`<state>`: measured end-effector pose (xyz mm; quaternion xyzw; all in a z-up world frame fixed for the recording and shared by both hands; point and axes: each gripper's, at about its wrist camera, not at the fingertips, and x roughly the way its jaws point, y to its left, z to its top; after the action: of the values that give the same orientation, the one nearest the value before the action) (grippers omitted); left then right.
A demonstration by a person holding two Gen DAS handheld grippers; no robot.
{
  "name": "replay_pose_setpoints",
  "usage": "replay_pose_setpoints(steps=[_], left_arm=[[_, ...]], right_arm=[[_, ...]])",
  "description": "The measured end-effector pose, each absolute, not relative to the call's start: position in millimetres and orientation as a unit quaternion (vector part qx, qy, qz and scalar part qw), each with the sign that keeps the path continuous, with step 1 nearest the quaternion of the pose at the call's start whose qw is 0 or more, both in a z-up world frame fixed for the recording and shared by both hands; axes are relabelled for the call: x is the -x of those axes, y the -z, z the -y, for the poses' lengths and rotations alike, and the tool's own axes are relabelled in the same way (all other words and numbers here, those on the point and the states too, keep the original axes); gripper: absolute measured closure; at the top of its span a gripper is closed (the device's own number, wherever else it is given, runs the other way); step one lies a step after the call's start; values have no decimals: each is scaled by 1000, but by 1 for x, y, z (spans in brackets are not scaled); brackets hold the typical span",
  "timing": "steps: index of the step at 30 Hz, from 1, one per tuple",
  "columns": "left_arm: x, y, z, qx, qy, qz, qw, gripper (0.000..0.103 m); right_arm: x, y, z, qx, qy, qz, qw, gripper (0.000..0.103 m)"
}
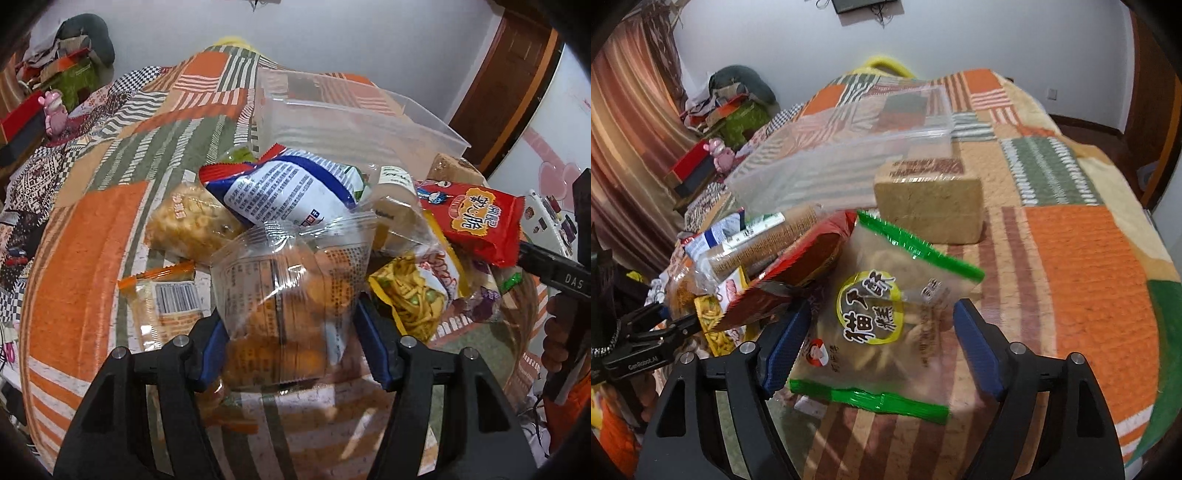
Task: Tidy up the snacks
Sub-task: 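Grasp the clear bag of orange cookies with the left tool while the right tool grasps the green-edged snack packet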
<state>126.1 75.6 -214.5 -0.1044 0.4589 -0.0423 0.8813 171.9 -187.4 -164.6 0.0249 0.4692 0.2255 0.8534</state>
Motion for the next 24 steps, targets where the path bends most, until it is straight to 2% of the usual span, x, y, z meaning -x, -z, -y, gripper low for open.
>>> replay_pose_setpoints(steps=[2, 4, 6, 12, 24], left_arm=[[-127, 215, -75, 104, 43, -455, 883, 43], [-124, 213, -74, 99, 45, -452, 885, 46], [-124, 211, -74, 92, 43, -448, 888, 51], [-118, 194, -74, 91, 36, -430, 898, 53], [-118, 128, -69, 69, 37, -353, 932, 53]], right_arm=[[-172, 166, 187, -21, -225, -467, 855, 28], [-171, 163, 191, -22, -226, -463, 857, 38], [-172, 162, 195, -24, -224, -462, 858, 43], [-167, 153, 206, -18, -210, -445, 870, 49], [-165, 108, 224, -19, -188, -380, 905, 50]])
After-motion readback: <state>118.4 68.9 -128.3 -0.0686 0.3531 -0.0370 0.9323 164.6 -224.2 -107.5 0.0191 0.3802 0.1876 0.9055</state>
